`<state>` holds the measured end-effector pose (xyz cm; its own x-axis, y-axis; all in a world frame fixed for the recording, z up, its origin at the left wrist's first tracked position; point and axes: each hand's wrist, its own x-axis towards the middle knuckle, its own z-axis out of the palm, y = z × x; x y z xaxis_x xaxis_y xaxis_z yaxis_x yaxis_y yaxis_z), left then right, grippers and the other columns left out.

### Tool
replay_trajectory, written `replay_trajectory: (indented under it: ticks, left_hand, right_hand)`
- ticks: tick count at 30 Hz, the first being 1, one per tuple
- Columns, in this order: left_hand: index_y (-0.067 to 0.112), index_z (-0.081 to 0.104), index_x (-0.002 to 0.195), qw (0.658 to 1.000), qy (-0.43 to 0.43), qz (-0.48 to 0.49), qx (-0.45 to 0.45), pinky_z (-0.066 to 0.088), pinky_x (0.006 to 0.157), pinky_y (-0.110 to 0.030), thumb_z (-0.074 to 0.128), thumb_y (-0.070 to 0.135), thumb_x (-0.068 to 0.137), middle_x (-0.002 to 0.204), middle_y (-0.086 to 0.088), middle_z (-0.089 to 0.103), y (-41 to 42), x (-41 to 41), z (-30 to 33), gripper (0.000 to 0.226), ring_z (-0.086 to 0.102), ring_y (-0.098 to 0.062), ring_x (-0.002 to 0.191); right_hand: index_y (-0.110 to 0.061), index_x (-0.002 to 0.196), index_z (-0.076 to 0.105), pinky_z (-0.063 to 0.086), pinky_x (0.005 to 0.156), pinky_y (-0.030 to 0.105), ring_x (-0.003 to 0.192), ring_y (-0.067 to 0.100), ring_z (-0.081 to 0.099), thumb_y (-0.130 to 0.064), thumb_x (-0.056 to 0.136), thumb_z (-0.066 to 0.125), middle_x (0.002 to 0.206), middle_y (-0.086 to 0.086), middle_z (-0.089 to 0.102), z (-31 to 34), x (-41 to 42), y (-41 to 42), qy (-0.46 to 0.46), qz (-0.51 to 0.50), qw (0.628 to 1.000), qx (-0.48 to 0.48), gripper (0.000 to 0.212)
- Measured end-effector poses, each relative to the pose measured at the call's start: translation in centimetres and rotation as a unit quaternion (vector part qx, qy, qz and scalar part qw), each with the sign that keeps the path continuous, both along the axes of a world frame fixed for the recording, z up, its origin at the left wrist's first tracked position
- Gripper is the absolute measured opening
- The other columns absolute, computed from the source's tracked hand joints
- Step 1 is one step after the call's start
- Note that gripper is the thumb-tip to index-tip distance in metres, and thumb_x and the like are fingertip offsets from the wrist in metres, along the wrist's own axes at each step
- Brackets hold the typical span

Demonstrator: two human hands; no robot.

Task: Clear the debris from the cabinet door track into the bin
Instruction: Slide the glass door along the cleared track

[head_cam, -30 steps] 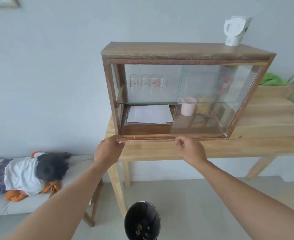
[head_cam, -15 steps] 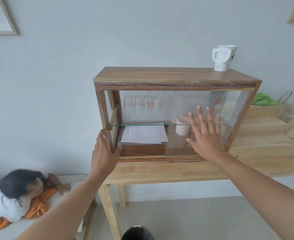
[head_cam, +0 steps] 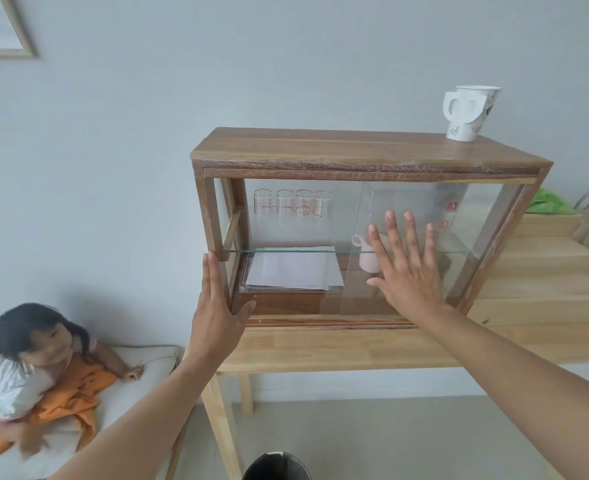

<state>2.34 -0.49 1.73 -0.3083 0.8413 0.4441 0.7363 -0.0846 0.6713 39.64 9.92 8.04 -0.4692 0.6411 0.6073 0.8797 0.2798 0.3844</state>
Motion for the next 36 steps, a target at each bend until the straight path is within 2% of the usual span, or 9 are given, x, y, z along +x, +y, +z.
replay_trajectory:
  ticks: [5, 10, 13, 20, 23, 26, 28, 32, 36]
  left_hand:
    - [0.05, -0.02, 0.161, 1.0, 0.005, -0.011, -0.002, 0.04, 0.11, -0.045, 0.083, 0.039, 0.088, 0.171, 0.028, -0.015, 0.0, -0.4, 0.0, 0.127, 0.02, -0.018, 0.159]
    - [0.05, -0.021, 0.161, 1.0, 0.01, -0.019, 0.002, 0.041, 0.11, -0.045, 0.084, 0.036, 0.089, 0.171, 0.029, -0.015, -0.1, -0.7, 0.0, 0.128, 0.024, -0.021, 0.158]
    - [0.049, -0.021, 0.161, 1.0, 0.011, -0.024, 0.003, 0.034, 0.109, -0.039, 0.084, 0.034, 0.088, 0.171, 0.029, -0.016, -0.1, -0.8, -0.1, 0.129, 0.023, -0.021, 0.159]
    - [0.051, -0.019, 0.161, 1.0, 0.002, -0.021, 0.0, 0.03, 0.106, -0.034, 0.085, 0.032, 0.087, 0.172, 0.028, -0.01, -0.3, -0.6, 0.1, 0.13, 0.03, -0.022, 0.156]
    - [0.052, -0.019, 0.161, 1.0, 0.006, -0.026, -0.001, 0.034, 0.106, -0.034, 0.086, 0.028, 0.087, 0.173, 0.027, -0.007, -0.6, -0.7, 0.4, 0.13, 0.035, -0.023, 0.153]
    - [0.051, -0.021, 0.161, 0.999, 0.014, -0.034, -0.006, 0.036, 0.106, -0.034, 0.085, 0.026, 0.087, 0.174, 0.024, -0.006, -1.0, -0.8, 0.8, 0.131, 0.032, -0.019, 0.155]
    - [0.049, -0.022, 0.161, 0.999, 0.027, -0.039, -0.011, 0.037, 0.106, -0.032, 0.085, 0.025, 0.087, 0.175, 0.022, -0.005, -1.2, -1.1, 1.0, 0.132, 0.033, -0.019, 0.154]
    - [0.046, -0.024, 0.161, 0.997, 0.066, -0.036, -0.035, 0.052, 0.103, -0.047, 0.083, 0.02, 0.088, 0.176, 0.016, -0.003, -1.8, -1.5, 1.8, 0.133, 0.05, -0.034, 0.143]
    - [0.037, -0.026, 0.162, 0.988, 0.127, -0.016, -0.082, 0.058, 0.091, -0.051, 0.072, 0.016, 0.094, 0.177, 0.009, -0.003, -2.6, -1.3, 2.8, 0.122, 0.058, -0.042, 0.132]
  right_hand:
    - [-0.016, 0.175, 0.001, 0.005, 0.128, 0.078, 0.167, 0.051, -0.001, -0.059, 0.08, 0.088, 0.182, 0.021, -0.007, -0.2, -4.6, -0.2, 0.001, 0.028, 1.0, 0.001, 0.136]
    - [-0.017, 0.175, -0.001, -0.001, 0.13, 0.076, 0.167, 0.048, -0.007, -0.057, 0.079, 0.09, 0.183, 0.018, -0.008, -0.4, -9.4, -0.4, 0.01, 0.061, 0.998, 0.006, 0.138]
    - [-0.018, 0.175, -0.002, -0.002, 0.13, 0.075, 0.168, 0.047, -0.006, -0.055, 0.079, 0.091, 0.183, 0.016, -0.011, -0.4, -11.8, -0.6, 0.018, 0.071, 0.997, 0.002, 0.139]
    - [-0.019, 0.175, 0.001, -0.012, 0.129, 0.071, 0.166, 0.043, -0.015, -0.055, 0.078, 0.092, 0.184, 0.016, -0.004, -0.3, -15.5, -1.0, 0.027, 0.083, 0.996, -0.004, 0.139]
    - [-0.019, 0.175, -0.001, -0.014, 0.129, 0.071, 0.166, 0.042, -0.016, -0.056, 0.079, 0.09, 0.184, 0.016, -0.001, -0.1, -17.0, -1.2, 0.029, 0.087, 0.996, -0.011, 0.138]
    - [-0.018, 0.175, 0.0, -0.007, 0.13, 0.072, 0.166, 0.043, -0.014, -0.054, 0.081, 0.09, 0.184, 0.015, -0.002, 0.0, -18.5, -1.7, 0.031, 0.093, 0.995, -0.012, 0.135]
    - [-0.018, 0.175, 0.0, -0.01, 0.13, 0.072, 0.166, 0.044, -0.014, -0.052, 0.082, 0.089, 0.184, 0.015, -0.003, -0.1, -19.4, -1.8, 0.032, 0.102, 0.994, -0.013, 0.134]
    - [-0.018, 0.175, -0.001, -0.014, 0.129, 0.07, 0.166, 0.044, -0.015, -0.05, 0.086, 0.087, 0.184, 0.015, -0.006, 0.3, -19.8, -2.5, 0.036, 0.089, 0.995, -0.023, 0.13]
    - [-0.016, 0.175, 0.002, -0.006, 0.131, 0.07, 0.168, 0.044, -0.01, -0.037, 0.09, 0.086, 0.184, 0.014, -0.006, 0.9, -18.8, -3.0, 0.027, 0.118, 0.992, -0.03, 0.121]
